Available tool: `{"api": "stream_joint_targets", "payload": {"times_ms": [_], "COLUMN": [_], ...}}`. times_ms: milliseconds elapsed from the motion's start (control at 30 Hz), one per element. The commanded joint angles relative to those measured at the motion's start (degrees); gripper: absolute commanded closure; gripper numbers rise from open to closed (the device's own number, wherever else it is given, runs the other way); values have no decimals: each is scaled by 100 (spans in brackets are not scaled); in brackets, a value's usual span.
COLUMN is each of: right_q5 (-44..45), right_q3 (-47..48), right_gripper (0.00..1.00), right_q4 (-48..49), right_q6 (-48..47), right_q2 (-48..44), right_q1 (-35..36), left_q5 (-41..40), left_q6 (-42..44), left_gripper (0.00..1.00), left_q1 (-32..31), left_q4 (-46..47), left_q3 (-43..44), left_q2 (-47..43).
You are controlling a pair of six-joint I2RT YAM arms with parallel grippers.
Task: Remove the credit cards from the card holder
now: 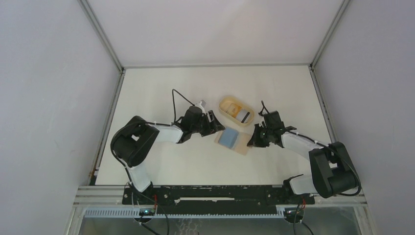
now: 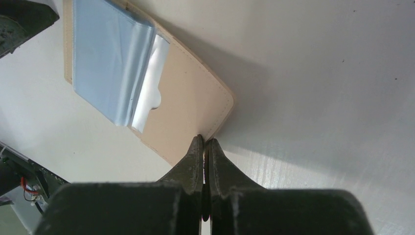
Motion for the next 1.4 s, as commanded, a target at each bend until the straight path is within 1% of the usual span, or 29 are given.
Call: {"api": "stream_joint_targets", "payload": {"times_ms": [0,200,333,433,600,733,867,1267,1367], "right_q5": [-199,-332,-382,-415,-456,-488,-463,-496,-504], "right_q3": [257,323,324,324,324,324,324,319,324], "right_gripper": [100,100,100,100,100,100,100,100,100], "right_q4": [77,151,152,161,204,197,157,171,167], "right_q6": [-157,-153,-180,-194,-185,-183,-202,-182,-184], "right_q2": [151,227,190,188,203,194,158,165,143], "right_q1": [-12,-15,-43,-86,-108,-105,-111,-105,-109], "left_q5": [186,162,487,612,439,313,218,-71,-61], "left_q6": [-63,-180,-563,-757,-739,-785,-909,-861,-924], "left_gripper": [30,30,30,30,37,43,52,54,58], "left_q1": [-143,-522,-599,-603,-603,-599,-599,-321,-298], "left_q4": [-248,-215,323,661,627,828,1069,1249,1382], "left_q3": [-19,-2,-233,-485,-798,-991,-1148,-1653,-1684], "left_q2": [315,487,480,245,-198,-223,-296,-790,-746]}}
